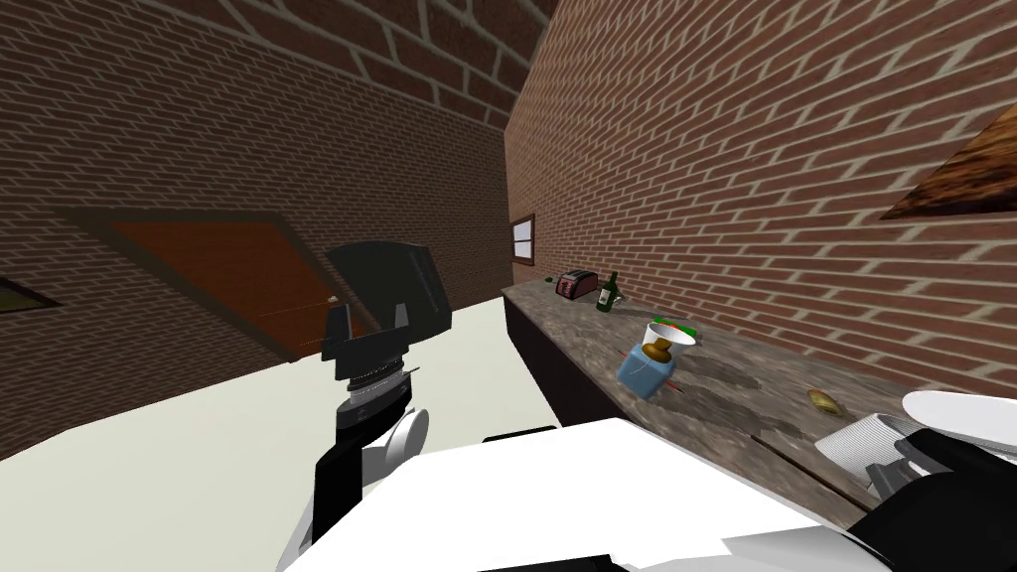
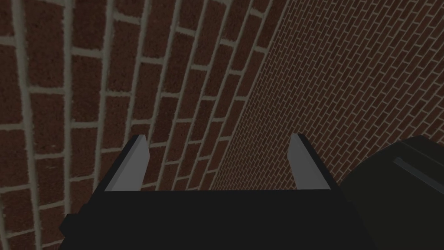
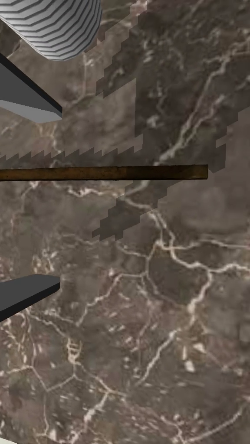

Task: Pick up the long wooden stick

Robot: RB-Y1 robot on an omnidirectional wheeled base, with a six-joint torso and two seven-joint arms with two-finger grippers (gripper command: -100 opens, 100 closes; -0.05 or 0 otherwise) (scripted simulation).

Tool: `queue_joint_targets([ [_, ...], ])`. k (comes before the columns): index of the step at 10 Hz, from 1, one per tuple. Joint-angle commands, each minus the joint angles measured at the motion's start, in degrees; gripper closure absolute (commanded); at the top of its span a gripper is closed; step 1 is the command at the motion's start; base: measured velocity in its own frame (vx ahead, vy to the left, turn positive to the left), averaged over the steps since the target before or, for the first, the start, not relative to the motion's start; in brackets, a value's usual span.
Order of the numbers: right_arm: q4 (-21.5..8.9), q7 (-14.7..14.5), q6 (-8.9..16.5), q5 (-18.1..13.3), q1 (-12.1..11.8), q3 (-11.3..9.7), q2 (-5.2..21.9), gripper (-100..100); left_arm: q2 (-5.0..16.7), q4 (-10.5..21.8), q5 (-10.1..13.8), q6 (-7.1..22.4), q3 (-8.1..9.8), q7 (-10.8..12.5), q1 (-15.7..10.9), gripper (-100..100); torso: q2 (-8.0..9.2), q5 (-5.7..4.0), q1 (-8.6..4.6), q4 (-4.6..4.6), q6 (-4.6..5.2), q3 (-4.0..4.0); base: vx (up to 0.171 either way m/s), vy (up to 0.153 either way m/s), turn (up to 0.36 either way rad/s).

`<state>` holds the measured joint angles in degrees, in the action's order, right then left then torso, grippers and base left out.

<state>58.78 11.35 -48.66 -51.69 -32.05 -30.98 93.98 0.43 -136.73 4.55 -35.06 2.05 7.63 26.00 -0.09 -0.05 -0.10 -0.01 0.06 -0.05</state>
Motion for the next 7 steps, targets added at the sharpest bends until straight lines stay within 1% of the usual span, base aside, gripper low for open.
queue_joint_targets([
  [1,0.34,0.49,0.82,0.76,-1.90,-0.10,0.35,-100,0.00,0.00,0.00,0.00,0.00,0.00,0.00,0,0.00,0.00,0.00,0.00,0.00,0.00,0.056,-0.073,0.085],
  [2,-0.37,0.29,0.14,0.11,-0.80,-0.19,-0.18,-100,0.00,0.00,0.00,0.00,0.01,0.00,0.01,0,-0.03,-0.01,-0.08,-0.01,0.03,-0.02,0.022,-0.033,0.009],
  [3,-0.34,0.32,0.25,0.17,-0.91,-0.20,-0.16,0,0.00,0.00,0.00,0.00,0.00,0.00,0.00,0,0.04,0.00,0.03,0.01,0.03,0.02,0.004,-0.006,0.001],
  [4,-1.12,0.12,1.14,-0.03,-1.03,-0.65,-1.83,-100,0.00,0.00,0.00,0.00,0.00,0.00,0.00,0,0.11,0.03,0.13,0.02,0.04,0.06,-0.004,-0.009,0.101],
  [6,-2.29,-0.17,2.49,-0.31,-1.22,-1.33,-4.33,-100,0.00,0.00,0.00,0.00,0.00,0.00,0.00,0,0.20,0.02,0.12,0.04,0.02,0.11,-0.014,-0.021,0.126],
  [7,-2.22,-0.22,1.59,-0.24,-0.94,-1.08,-3.49,-100,0.00,0.00,0.00,0.00,0.00,0.00,0.00,0,0.22,0.01,0.09,0.05,0.03,0.12,-0.007,-0.013,0.019],
])
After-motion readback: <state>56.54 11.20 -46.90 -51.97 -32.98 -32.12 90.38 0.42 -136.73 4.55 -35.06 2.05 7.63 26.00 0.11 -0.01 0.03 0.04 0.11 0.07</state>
